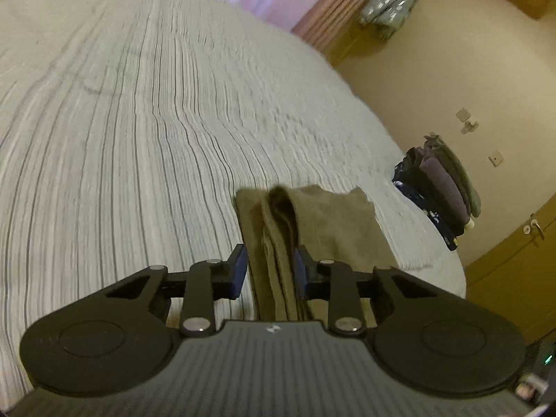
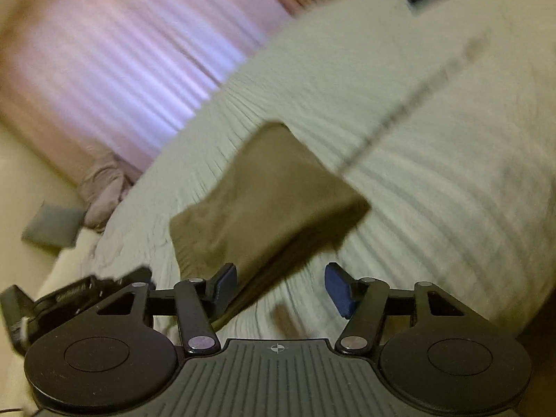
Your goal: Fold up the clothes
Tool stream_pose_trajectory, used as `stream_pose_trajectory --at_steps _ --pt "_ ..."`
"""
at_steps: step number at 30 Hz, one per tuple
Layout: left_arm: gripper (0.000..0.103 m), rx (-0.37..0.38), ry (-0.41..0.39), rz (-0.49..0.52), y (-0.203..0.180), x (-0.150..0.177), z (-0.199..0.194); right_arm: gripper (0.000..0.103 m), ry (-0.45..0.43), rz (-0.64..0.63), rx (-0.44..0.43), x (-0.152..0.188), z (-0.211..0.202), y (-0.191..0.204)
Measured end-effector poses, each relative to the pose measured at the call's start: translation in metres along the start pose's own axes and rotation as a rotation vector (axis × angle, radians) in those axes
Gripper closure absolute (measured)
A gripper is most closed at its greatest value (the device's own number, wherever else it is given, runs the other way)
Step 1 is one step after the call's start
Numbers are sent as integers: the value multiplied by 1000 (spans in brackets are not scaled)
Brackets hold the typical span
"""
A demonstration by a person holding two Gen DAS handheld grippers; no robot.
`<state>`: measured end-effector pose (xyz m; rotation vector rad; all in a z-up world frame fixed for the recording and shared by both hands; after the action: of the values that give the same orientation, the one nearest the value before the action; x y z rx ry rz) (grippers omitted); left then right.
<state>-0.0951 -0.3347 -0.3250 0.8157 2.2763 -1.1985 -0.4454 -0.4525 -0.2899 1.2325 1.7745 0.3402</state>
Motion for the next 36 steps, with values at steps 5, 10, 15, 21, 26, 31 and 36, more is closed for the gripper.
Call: stream_pose_trajectory --at_steps 5,10,15,21,26,31,36 --pt "79 -14 133 48 -20 -40 11 42 99 160 140 -23 -14 7" --pt "76 -19 263 163 -41 -74 27 42 121 376 243 -38 -39 15" --pt "73 -25 392 279 -62 -108 41 42 67 526 314 -40 -55 30" --pt "73 34 575 409 -64 -127 76 42 -79 718 433 4 -48 43" --pt "73 141 716 434 -45 -113 110 43 -131 807 363 39 -17 67" --pt "68 225 768 347 -29 -102 131 43 -201 807 319 49 14 80" --pt "69 253 796 308 -17 -97 150 48 -244 824 328 55 34 73"
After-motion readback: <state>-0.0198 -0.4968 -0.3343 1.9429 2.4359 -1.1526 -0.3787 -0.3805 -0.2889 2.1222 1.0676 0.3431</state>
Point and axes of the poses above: each gripper's, at about its wrist camera, not at the fingertips, and z roughly the way its jaws point, y to its left, x to its underside, the point moved 4 cm from there along z, roughly the way its jaws point, and after that the axes turned 6 degrees about -y, right-handed, at the moved point
